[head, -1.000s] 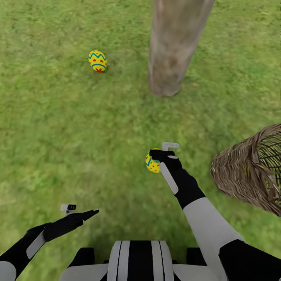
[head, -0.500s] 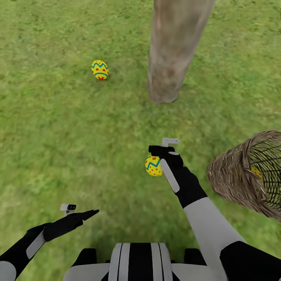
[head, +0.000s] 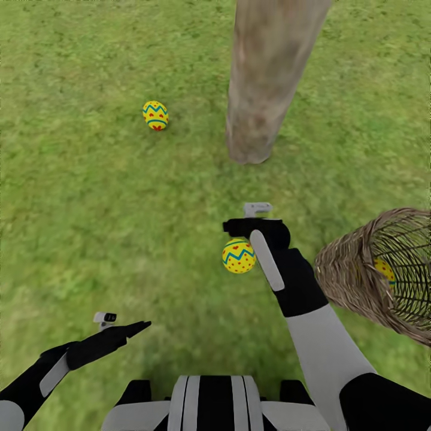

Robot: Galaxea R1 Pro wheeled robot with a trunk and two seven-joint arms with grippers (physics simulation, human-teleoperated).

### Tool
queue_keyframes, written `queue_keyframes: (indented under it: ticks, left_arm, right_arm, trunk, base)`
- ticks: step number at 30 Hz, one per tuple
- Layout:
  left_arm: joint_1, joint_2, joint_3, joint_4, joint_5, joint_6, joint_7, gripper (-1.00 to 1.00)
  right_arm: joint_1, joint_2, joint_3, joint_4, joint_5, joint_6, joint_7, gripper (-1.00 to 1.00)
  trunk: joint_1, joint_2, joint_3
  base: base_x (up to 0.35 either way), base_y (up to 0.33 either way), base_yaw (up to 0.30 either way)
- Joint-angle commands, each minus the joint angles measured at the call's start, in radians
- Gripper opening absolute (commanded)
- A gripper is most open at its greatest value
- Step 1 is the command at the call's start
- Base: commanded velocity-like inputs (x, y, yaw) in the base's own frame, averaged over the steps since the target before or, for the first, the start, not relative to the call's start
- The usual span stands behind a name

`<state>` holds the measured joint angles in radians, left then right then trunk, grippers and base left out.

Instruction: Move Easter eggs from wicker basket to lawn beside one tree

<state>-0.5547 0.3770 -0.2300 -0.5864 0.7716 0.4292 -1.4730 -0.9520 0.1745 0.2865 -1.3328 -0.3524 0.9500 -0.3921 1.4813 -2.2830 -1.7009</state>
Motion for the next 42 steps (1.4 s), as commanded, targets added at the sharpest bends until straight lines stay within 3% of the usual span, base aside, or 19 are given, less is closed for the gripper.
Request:
queue_keyframes:
  ticks: [1,7,12,17,26,42]
  left_arm:
    - [-0.001,0.002,-0.007,0.0,0.008,0.011,0.006,1.0]
    - [-0.001,0.002,-0.002,-0.003,0.006,0.011,0.061,1.0]
    - [-0.001,0.003,-0.002,-0.003,0.004,0.01,0.066,1.0]
    - [-0.001,0.002,-0.002,-0.003,0.003,0.008,0.067,1.0]
    - [-0.001,0.002,-0.002,-0.004,0.002,0.003,0.07,1.0]
    - [-0.001,-0.005,-0.004,-0.015,0.002,-0.001,0.107,1.0]
  right_arm:
    - [-0.001,0.0,0.001,-0.004,-0.025,0.01,-0.01,1.0]
    - [0.001,-0.003,0.0,-0.029,-0.18,0.084,-0.007,1.0]
    - [0.01,-0.004,0.0,-0.031,-0.216,0.091,-0.006,1.0]
    - [0.033,-0.01,-0.002,-0.031,-0.295,0.093,-0.007,1.0]
    - [0.076,-0.013,-0.001,-0.034,-0.31,0.094,-0.008,1.0]
    - [0.123,-0.012,0.0,-0.032,-0.312,0.092,-0.007,1.0]
  trunk:
    - [-0.004,0.007,0.003]
    - [-0.027,0.049,0.022]
    - [-0.046,0.084,0.037]
    - [-0.065,0.119,0.053]
    - [-0.1,0.182,0.081]
    - [-0.161,0.294,0.155]
  base:
    - [0.0,0.0,0.0]
    - [0.0,0.0,0.0]
    - [0.0,0.0,0.0]
    - [-0.014,0.0,0.0]
    - [-0.266,0.0,0.0]
    - [-0.074,0.0,0.0]
